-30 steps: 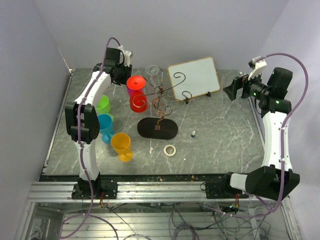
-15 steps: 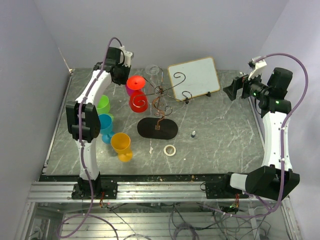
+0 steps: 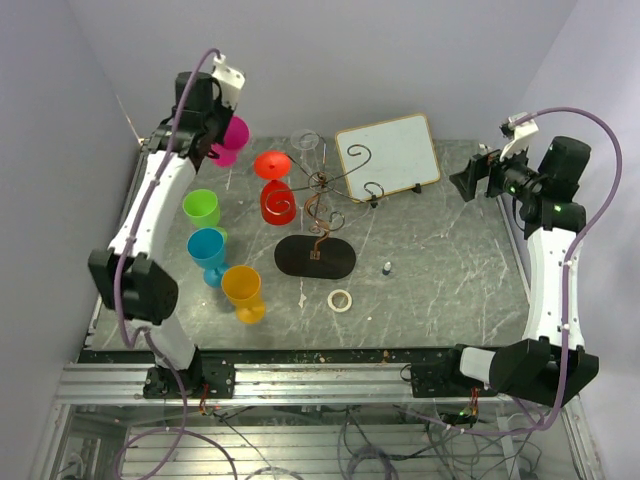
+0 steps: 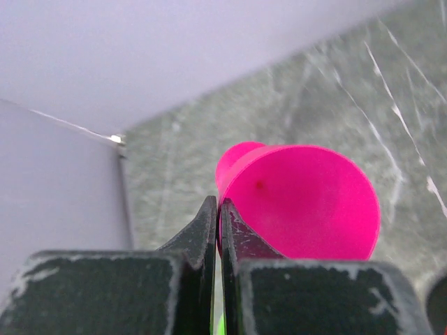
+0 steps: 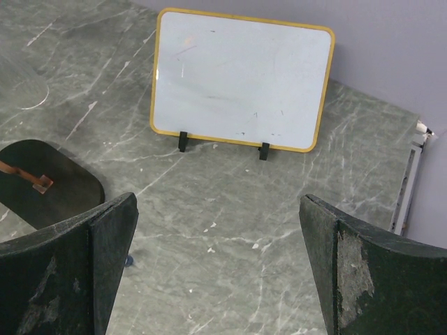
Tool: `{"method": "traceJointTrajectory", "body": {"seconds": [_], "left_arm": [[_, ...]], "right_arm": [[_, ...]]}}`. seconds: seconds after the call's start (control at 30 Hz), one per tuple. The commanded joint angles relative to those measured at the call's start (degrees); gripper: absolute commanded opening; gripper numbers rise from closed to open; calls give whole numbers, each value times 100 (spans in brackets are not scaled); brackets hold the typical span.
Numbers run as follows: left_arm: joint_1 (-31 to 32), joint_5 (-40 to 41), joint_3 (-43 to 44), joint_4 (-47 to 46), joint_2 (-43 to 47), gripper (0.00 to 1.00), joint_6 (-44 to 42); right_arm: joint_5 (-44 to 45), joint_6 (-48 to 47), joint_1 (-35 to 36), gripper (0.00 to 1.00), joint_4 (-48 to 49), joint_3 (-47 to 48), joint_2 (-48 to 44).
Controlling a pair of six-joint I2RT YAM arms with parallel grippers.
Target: Place the wine glass upside down on the wine glass rack
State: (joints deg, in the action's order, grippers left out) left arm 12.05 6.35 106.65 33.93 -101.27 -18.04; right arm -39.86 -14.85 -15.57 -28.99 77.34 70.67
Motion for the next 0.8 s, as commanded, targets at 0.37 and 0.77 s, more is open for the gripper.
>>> {"method": "traceJointTrajectory", "body": {"seconds": [0.37,0.77], "left_arm": [[-45,449,-124,-1785,1907,7,657],[-45,-1516,944,-1227,2068,7,2972]], "right_arm": [[892,-1016,-77,100,-590,603,-87],[562,-1250,-72,100,-1088,1232,63]]}}
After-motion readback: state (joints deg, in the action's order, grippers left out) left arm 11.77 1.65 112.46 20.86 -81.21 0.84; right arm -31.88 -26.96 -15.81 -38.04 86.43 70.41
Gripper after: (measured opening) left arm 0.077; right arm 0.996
